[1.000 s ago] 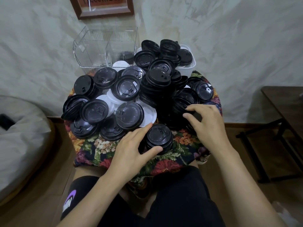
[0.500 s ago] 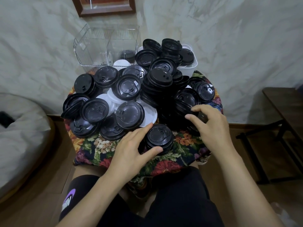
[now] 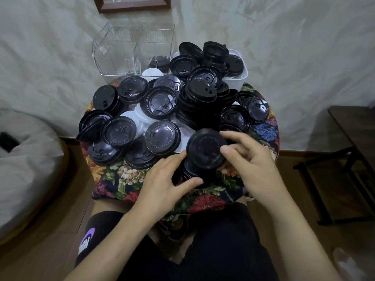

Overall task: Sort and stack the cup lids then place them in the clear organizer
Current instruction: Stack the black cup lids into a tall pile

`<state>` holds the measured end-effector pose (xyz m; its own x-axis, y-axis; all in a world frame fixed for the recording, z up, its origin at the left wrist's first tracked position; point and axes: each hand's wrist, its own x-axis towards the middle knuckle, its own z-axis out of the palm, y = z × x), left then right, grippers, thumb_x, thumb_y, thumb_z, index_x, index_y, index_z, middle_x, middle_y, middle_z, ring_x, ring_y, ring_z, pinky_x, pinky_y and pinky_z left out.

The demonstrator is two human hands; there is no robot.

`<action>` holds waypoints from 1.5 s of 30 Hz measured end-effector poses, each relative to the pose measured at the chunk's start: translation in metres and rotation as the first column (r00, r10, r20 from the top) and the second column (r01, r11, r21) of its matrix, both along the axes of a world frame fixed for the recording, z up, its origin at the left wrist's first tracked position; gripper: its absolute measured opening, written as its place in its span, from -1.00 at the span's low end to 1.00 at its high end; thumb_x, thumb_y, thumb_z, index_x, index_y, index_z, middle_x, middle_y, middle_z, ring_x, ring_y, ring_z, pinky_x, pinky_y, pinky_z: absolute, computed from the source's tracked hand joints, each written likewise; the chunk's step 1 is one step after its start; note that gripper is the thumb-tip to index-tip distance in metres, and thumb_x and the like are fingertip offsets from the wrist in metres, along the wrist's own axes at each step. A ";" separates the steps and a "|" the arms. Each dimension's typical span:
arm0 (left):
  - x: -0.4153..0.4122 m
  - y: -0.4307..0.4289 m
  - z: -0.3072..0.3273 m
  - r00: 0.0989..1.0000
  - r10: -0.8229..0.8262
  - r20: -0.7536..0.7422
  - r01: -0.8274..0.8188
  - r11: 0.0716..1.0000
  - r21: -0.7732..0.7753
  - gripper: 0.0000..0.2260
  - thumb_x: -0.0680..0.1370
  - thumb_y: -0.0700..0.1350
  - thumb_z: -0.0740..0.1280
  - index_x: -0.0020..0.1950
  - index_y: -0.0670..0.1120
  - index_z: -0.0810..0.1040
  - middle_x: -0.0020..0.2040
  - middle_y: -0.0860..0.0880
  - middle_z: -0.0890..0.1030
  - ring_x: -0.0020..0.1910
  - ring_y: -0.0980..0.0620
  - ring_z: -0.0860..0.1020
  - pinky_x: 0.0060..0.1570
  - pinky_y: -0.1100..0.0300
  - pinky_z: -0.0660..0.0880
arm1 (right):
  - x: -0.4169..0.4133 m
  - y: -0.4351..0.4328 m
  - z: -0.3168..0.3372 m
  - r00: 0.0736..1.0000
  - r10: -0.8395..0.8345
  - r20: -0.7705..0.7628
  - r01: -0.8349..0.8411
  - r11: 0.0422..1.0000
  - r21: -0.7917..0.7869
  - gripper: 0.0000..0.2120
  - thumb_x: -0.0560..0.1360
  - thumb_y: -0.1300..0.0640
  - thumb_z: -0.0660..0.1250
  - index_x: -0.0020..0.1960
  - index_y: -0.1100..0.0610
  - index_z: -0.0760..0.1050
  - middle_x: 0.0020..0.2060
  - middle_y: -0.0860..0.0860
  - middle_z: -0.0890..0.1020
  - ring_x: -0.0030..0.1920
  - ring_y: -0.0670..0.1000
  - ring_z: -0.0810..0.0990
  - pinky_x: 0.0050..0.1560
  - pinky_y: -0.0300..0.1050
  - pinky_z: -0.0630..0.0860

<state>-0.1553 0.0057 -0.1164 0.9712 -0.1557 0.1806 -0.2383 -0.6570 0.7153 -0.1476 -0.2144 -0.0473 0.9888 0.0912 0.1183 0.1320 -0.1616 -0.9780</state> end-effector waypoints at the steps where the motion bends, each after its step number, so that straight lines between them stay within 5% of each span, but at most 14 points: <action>1: 0.000 0.000 0.000 1.000 -0.002 -0.004 0.002 1.000 0.000 -0.25 0.45 0.50 0.29 0.56 0.19 0.38 0.31 0.37 0.50 0.28 0.38 0.41 0.29 0.37 0.32 | 0.001 0.001 -0.004 0.998 -0.001 -0.055 0.001 1.000 -0.015 -0.72 0.65 0.18 0.35 0.34 0.01 0.56 -0.10 0.08 0.73 -0.21 -0.02 0.70 -0.21 -0.17 0.63; 5: 0.001 0.001 0.000 1.000 -0.005 -0.017 0.005 1.000 0.020 -0.21 0.43 0.53 0.28 0.59 0.22 0.33 0.32 0.36 0.49 0.27 0.33 0.43 0.26 0.41 0.28 | 0.000 0.003 -0.019 0.994 -0.078 -0.072 0.066 0.984 -0.164 -0.75 0.66 0.10 0.34 0.30 -0.13 0.57 -0.10 -0.09 0.69 -0.32 -0.09 0.64 -0.25 -0.15 0.59; 8: 0.001 0.001 0.000 1.000 -0.005 -0.020 0.005 1.000 0.027 -0.21 0.42 0.50 0.31 0.61 0.26 0.28 0.26 0.46 0.46 0.25 0.42 0.39 0.25 0.45 0.27 | 0.000 0.004 -0.028 0.995 -0.091 -0.041 0.074 0.949 -0.306 -0.78 0.66 -0.02 0.32 0.27 -0.21 0.58 -0.06 -0.16 0.65 -0.20 0.00 0.66 -0.15 0.10 0.64; 15: -0.002 0.001 0.002 1.000 -0.017 -0.005 0.017 0.999 0.051 -0.23 0.44 0.51 0.25 0.60 0.43 0.08 0.13 0.59 0.33 0.20 0.51 0.32 0.21 0.51 0.22 | 0.003 0.008 -0.036 0.993 -0.104 -0.051 0.085 0.955 -0.284 -0.79 0.66 -0.05 0.31 0.27 -0.21 0.58 0.05 -0.07 0.64 -0.12 -0.02 0.65 -0.21 -0.17 0.61; 21: -0.001 0.001 0.000 1.000 0.001 0.003 -0.001 0.999 0.042 -0.22 0.47 0.57 0.12 0.63 0.28 0.20 0.24 0.52 0.37 0.27 0.39 0.35 0.25 0.47 0.22 | 0.000 0.011 -0.043 0.991 -0.114 -0.077 0.086 0.952 -0.294 -0.72 0.62 -0.16 0.31 0.30 -0.19 0.59 0.11 -0.25 0.58 -0.06 -0.05 0.65 0.00 0.12 0.65; 28: 0.000 0.002 -0.001 1.000 0.000 0.003 0.000 0.999 0.036 -0.23 0.47 0.52 0.21 0.61 0.19 0.31 0.22 0.51 0.40 0.22 0.40 0.38 0.22 0.51 0.24 | -0.003 0.011 -0.042 0.995 -0.001 -0.098 -0.026 0.961 -0.274 -0.48 0.52 -0.24 0.40 0.45 -0.21 0.49 0.21 -0.32 0.53 -0.17 -0.04 0.58 -0.03 -0.13 0.55; 33: 0.000 0.001 -0.001 1.000 -0.007 0.010 0.006 0.998 0.058 -0.24 0.49 0.51 0.21 0.61 0.18 0.31 0.29 0.40 0.43 0.22 0.38 0.38 0.24 0.49 0.24 | -0.004 0.003 -0.046 0.994 0.037 -0.105 -0.067 0.951 -0.301 -0.28 0.39 -0.35 0.41 0.52 -0.21 0.43 0.23 -0.34 0.51 -0.04 -0.11 0.59 0.07 -0.14 0.54; 45: -0.002 0.001 -0.001 0.999 -0.039 0.002 0.039 0.993 0.115 -0.28 0.54 0.42 0.26 0.63 0.15 0.24 0.38 0.30 0.46 0.29 0.30 0.38 0.30 0.28 0.29 | -0.004 -0.001 -0.045 0.995 0.054 -0.079 -0.081 0.917 -0.392 -0.26 0.36 -0.41 0.38 0.51 -0.24 0.42 0.16 -0.45 0.48 -0.06 -0.19 0.59 0.00 -0.25 0.45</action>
